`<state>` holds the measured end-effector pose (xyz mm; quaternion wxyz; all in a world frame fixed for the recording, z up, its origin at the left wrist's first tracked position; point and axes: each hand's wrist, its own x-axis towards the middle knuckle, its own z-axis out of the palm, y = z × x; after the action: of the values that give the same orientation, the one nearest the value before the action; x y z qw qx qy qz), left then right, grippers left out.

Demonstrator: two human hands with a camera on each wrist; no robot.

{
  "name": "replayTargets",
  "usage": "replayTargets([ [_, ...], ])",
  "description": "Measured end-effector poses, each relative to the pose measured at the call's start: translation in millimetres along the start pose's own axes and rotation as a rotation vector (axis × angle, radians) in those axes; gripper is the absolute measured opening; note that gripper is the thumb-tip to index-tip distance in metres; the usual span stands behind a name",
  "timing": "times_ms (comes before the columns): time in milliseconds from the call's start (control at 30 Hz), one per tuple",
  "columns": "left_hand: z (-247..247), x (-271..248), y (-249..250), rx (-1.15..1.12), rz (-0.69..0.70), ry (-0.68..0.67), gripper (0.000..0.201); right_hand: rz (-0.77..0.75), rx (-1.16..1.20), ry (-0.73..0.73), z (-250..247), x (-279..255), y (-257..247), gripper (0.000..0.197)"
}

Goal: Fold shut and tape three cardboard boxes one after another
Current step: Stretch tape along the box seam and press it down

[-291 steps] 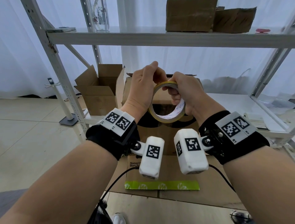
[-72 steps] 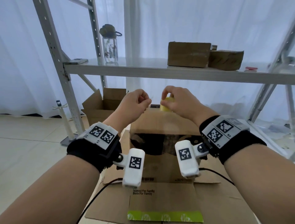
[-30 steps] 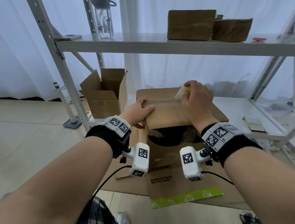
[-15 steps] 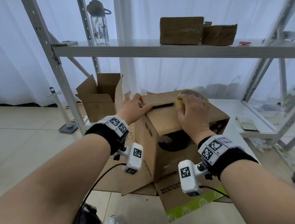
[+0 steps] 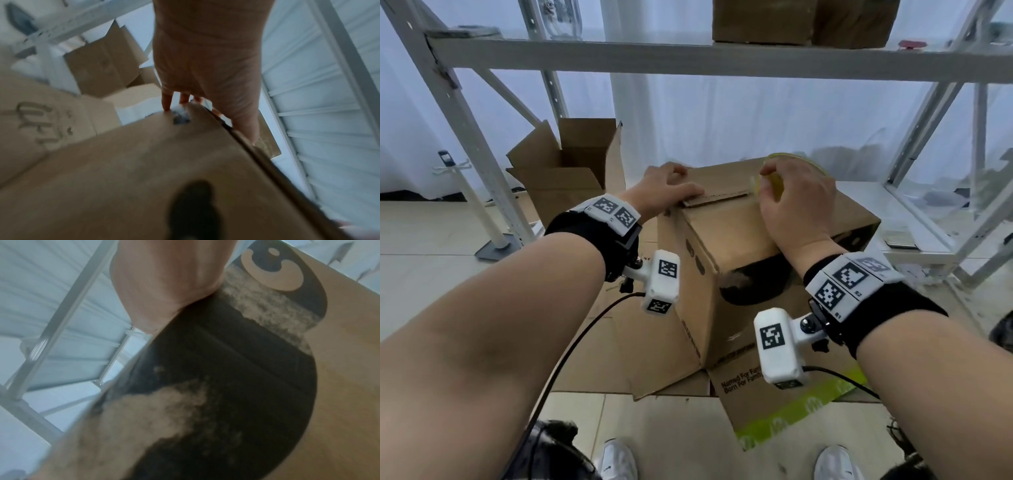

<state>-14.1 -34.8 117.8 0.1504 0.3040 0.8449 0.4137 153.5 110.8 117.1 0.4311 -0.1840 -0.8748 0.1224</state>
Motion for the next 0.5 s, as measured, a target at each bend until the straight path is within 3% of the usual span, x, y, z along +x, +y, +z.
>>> replayTargets([
  [167,2.4,-9.8,-2.8,-0.002,0.065,0.021,0.047,-0.018,0.054,0.06,0.7,-7.0,-3.0,0.017],
  [367,-4.5,-16.6,-12.2,0.036,0.085,-0.019,0.054,-0.042,0.028,0.077,-3.2,-7.6,6.4,0.016],
  [500,-1.8,-14.6,-13.0,0.017,0.082,-0.039,0.044,-0.041,-0.003,0.077,-3.2,-3.7,10.1,0.015],
])
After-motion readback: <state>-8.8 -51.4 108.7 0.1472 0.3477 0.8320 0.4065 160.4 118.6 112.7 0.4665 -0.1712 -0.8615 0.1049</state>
